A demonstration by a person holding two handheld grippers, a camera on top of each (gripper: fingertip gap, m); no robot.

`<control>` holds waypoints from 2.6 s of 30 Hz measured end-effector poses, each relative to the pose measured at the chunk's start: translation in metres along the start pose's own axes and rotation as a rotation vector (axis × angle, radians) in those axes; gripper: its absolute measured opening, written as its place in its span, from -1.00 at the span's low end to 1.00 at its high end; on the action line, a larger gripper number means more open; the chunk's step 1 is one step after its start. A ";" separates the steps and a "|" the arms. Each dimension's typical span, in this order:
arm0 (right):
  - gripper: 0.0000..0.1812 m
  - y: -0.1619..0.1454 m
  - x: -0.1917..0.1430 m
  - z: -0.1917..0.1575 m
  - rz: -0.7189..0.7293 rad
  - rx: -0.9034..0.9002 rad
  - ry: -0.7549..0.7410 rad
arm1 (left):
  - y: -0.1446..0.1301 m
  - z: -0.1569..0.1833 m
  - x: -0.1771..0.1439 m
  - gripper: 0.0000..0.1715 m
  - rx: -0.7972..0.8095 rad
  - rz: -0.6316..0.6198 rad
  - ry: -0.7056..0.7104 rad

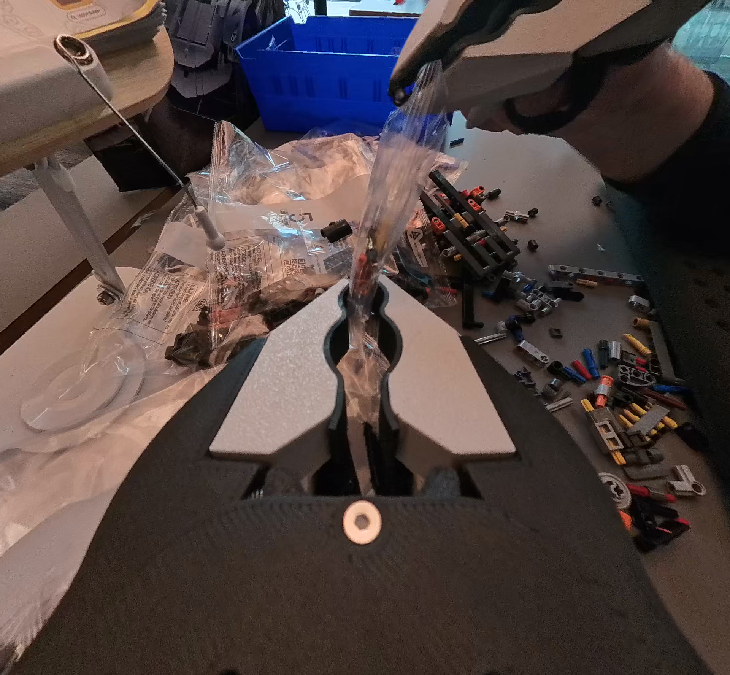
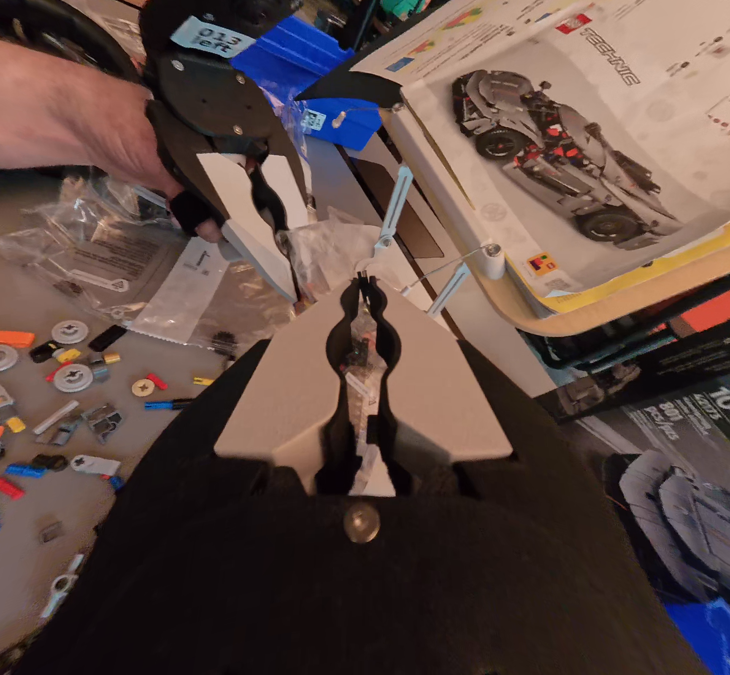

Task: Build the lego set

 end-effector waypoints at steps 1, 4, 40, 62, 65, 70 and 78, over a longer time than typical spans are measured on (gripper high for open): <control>-0.98 0.002 0.000 -0.003 0.003 0.006 0.019 | 0.000 0.000 0.000 -0.94 0.000 -0.001 0.000; -0.98 0.000 0.001 -0.007 -0.014 -0.021 0.032 | 0.000 0.000 -0.001 -0.94 0.000 0.001 0.002; -0.85 -0.046 0.038 -0.149 -0.292 -0.083 0.652 | 0.014 -0.012 -0.014 -0.95 -0.051 0.098 0.048; -0.85 -0.076 0.048 -0.170 -0.502 -0.039 0.684 | 0.015 -0.012 -0.014 -0.94 -0.043 0.095 0.048; -0.84 -0.078 0.048 -0.171 -0.529 -0.055 0.680 | 0.015 -0.012 -0.014 -0.94 -0.041 0.091 0.048; -0.95 -0.079 0.047 -0.171 -0.532 -0.072 0.677 | 0.014 -0.012 -0.014 -0.94 -0.040 0.088 0.048; -0.95 -0.040 0.037 -0.114 -0.297 0.039 0.525 | 0.014 -0.011 -0.014 -0.95 -0.039 0.087 0.043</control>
Point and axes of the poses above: each gripper's, where its closed fingertips meet, x out along the fingers, y out of its top, z = x × y across the jaws, the point moved 2 cm from there along -x, back along the fingers, and after that the axes turned 4 degrees about x, right-handed, at the moved point
